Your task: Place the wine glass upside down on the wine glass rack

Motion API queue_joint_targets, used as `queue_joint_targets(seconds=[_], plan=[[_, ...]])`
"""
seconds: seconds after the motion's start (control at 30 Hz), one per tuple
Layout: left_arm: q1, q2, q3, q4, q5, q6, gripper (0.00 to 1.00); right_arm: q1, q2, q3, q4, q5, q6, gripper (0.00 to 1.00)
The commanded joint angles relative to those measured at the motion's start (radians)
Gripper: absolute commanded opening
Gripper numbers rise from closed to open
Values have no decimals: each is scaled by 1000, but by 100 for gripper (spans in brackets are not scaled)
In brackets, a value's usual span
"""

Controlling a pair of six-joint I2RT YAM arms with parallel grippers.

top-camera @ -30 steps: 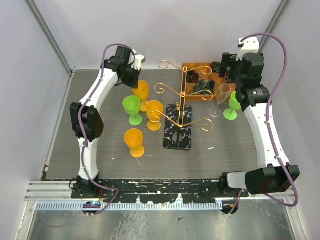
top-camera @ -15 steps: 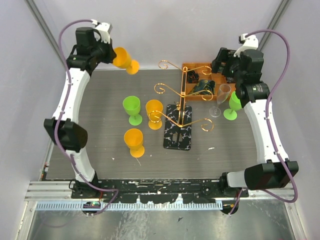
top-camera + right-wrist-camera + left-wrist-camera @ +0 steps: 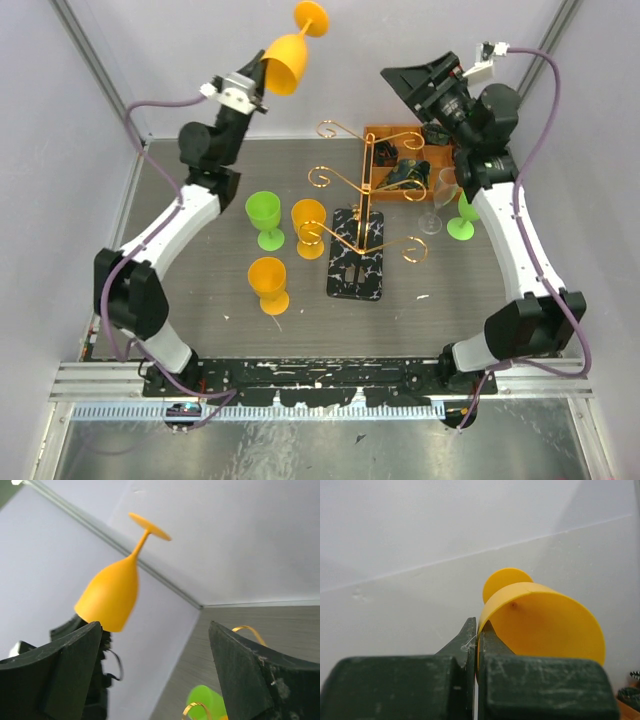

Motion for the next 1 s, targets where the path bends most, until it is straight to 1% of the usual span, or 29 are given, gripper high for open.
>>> queue_joint_targets(seconds=[0.0, 0.07, 0.13, 0.53, 0.7, 0.8, 0.97], plan=[[-90, 54, 22, 331, -110, 230, 0, 56, 67, 31, 364, -58, 265, 93], [-126, 68, 36, 348, -134, 268, 0, 70, 101, 30, 464, -46, 335, 93], [-149, 75, 40, 366, -148, 269, 0, 78, 131, 34, 542, -37, 388, 93], [-194, 43, -30, 378, -139, 247, 0, 125, 256, 93, 718, 14, 421, 92], [-203, 33, -62, 378, -137, 238, 0, 154, 328, 165, 731, 6, 434, 89], [-208, 28, -75, 377, -132, 237, 0, 170, 375, 217, 740, -3, 448, 85], [-213, 23, -87, 373, -123, 226, 0, 197, 423, 274, 710, -5, 414, 82]])
